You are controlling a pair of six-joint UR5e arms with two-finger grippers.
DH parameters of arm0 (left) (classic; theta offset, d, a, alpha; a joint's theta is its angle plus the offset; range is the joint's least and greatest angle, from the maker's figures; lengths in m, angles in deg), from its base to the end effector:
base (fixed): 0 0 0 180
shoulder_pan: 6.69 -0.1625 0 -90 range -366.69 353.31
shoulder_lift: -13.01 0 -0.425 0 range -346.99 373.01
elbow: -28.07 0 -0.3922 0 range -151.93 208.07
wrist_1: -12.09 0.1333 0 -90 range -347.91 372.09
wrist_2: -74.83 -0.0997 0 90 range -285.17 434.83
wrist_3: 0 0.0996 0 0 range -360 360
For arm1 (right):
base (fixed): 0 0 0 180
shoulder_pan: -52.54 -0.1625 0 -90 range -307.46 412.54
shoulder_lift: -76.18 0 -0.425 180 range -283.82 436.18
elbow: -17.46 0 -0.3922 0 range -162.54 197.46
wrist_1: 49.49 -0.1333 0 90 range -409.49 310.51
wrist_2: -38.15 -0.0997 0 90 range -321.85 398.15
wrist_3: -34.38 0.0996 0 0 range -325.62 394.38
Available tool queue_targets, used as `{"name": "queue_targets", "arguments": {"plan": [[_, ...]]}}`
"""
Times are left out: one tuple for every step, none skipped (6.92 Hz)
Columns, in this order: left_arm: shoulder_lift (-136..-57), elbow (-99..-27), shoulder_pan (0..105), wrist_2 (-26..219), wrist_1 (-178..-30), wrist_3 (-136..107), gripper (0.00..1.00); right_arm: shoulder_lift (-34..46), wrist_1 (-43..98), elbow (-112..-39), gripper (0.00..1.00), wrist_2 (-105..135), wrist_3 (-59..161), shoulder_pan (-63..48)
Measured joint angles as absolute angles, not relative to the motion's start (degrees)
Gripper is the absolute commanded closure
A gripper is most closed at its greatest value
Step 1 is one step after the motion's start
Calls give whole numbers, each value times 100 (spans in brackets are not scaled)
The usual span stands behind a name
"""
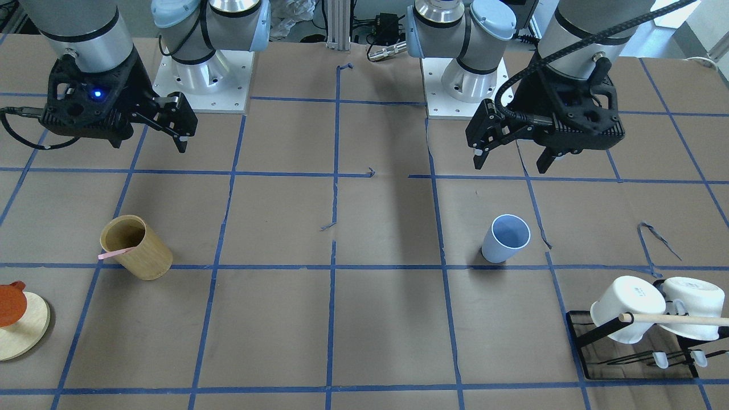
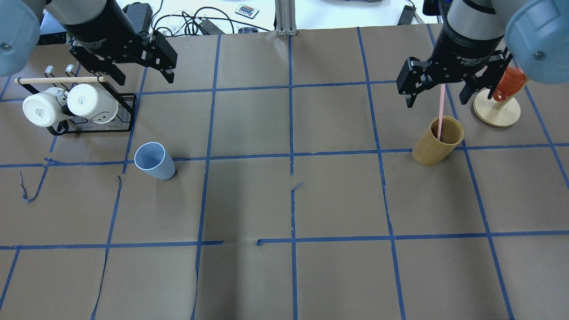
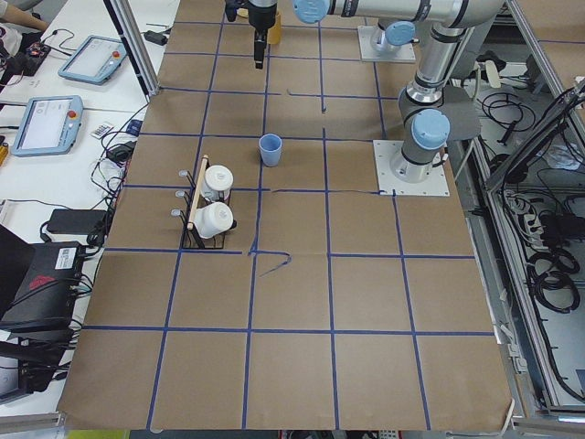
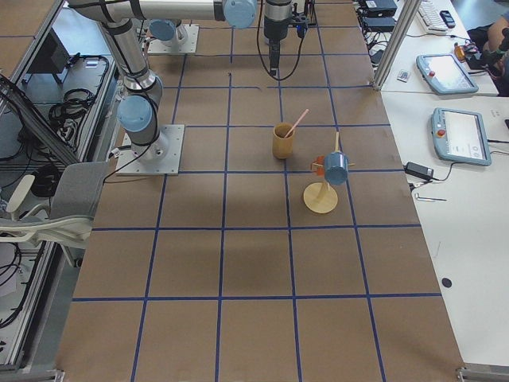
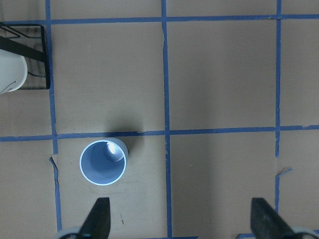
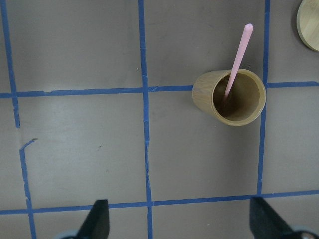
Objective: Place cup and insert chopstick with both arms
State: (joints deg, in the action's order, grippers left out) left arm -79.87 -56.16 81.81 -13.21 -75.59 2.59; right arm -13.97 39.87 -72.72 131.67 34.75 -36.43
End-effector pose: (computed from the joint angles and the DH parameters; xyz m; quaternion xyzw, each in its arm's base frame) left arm -0.1230 -0.5248 0.5167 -0.0103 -0.9988 0.0460 0.0155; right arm 0.1184 -0.4918 0.4867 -0.0120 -0.9994 -0.0060 0.0307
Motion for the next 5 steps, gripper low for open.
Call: {"name": "queue_targets", "arguments": {"plan": [[-7968, -5625, 8166, -1334, -7592, 268, 0, -1400, 3984, -7272, 0, 13156, 3473, -3649], [-7944, -5635, 8137, -1346, -7637, 283, 0, -1398, 3982, -7272, 0, 13154, 3473, -3656], [-7928, -5643, 8128, -1363, -7663, 290, 0, -1395, 3981, -7272, 0, 13156, 3473, -3662], [-7923, -5645, 8122, -1382, -7670, 292, 0, -1389, 3981, -7272, 0, 13159, 3469, -3664], [-7920, -5647, 8108, -1394, -7670, 280, 0, -1388, 3981, -7272, 0, 13164, 3464, -3666]]}}
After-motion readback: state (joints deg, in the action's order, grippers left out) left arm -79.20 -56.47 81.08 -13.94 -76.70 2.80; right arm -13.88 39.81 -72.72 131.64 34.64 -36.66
